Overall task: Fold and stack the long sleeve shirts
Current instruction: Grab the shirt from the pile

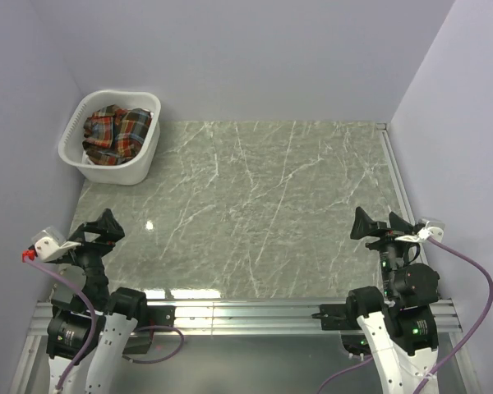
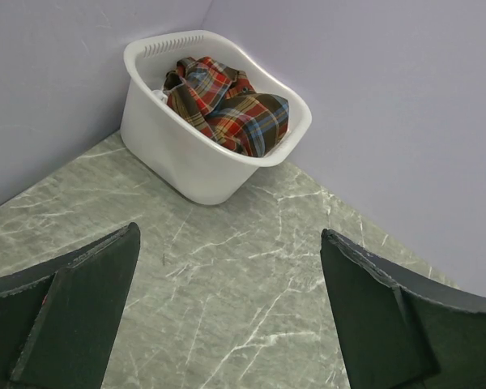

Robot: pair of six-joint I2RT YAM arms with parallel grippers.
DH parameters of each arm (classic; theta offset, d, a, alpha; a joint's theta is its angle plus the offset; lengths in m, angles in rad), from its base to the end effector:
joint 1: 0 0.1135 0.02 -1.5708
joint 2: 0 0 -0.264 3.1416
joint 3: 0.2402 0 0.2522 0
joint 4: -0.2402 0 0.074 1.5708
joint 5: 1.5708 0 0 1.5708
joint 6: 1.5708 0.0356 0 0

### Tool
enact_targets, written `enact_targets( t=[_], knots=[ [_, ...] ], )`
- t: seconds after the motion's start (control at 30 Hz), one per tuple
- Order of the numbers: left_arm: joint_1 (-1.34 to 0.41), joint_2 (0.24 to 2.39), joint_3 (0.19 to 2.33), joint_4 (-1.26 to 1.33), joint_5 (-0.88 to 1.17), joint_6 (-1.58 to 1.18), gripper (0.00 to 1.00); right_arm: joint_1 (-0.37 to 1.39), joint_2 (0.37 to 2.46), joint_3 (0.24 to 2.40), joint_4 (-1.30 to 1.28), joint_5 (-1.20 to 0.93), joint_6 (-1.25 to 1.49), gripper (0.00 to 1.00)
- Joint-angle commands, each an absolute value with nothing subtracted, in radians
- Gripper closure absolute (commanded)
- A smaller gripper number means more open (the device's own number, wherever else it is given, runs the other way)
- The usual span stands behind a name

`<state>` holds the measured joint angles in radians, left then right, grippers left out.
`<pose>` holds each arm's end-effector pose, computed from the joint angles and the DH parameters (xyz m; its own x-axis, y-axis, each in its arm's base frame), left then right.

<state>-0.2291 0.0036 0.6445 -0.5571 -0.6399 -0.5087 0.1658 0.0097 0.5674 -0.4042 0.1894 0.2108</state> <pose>0.0230 0.0165 0.3176 0.2647 -0.4629 -0.8460 -0.3073 0.7910 -0.5290 0.0403 0.0000 0.3133 0.1519 0.2338 -0.9603 -0.0106 0.9720 0.2349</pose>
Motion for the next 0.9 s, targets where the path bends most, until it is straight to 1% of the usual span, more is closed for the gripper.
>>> enact_targets(
  t=[0.0, 0.33, 0.43, 0.5, 0.57, 0.67, 0.7, 0.73, 0.8, 0.83, 0.87],
  knots=[
    [-0.221, -0.104, 0.646, -0.529, -0.627, -0.497, 0.01, 0.170, 0.006, 0.574, -0.382, 0.181, 0.204, 0.00],
    [-0.221, -0.016, 0.655, -0.541, -0.603, -0.506, 0.01, 0.170, 0.020, 0.575, -0.382, 0.155, 0.215, 0.00],
    [-0.221, 0.059, 0.663, -0.526, -0.549, -0.506, 0.01, 0.172, 0.018, 0.577, -0.383, 0.155, 0.222, 0.00],
    [-0.221, 0.119, 0.679, -0.502, -0.471, -0.496, 0.01, 0.172, 0.018, 0.580, -0.391, 0.164, 0.227, 0.00],
    [-0.221, 0.245, 0.722, -0.489, -0.390, -0.495, 0.01, 0.173, 0.018, 0.580, -0.394, 0.169, 0.229, 0.00],
    [-0.221, 0.441, 0.811, -0.474, -0.330, -0.505, 0.01, 0.178, 0.006, 0.577, -0.397, 0.184, 0.232, 0.00],
    [-0.221, 0.493, 0.842, -0.480, -0.325, -0.523, 0.01, 0.181, 0.006, 0.577, -0.399, 0.189, 0.232, 0.00],
    [-0.221, 0.609, 0.914, -0.504, -0.327, -0.529, 0.01, 0.186, 0.005, 0.574, -0.399, 0.192, 0.236, 0.00],
    [-0.221, 0.734, 1.000, -0.537, -0.328, -0.552, 0.01, 0.193, 0.005, 0.575, -0.399, 0.193, 0.236, 0.00],
    [-0.221, 0.852, 1.082, -0.563, -0.342, -0.558, 0.01, 0.207, 0.006, 0.574, -0.397, 0.190, 0.236, 0.00],
    [-0.219, 0.906, 1.119, -0.561, -0.351, -0.557, 0.01, 0.212, 0.006, 0.574, -0.396, 0.189, 0.236, 0.00]
  ],
)
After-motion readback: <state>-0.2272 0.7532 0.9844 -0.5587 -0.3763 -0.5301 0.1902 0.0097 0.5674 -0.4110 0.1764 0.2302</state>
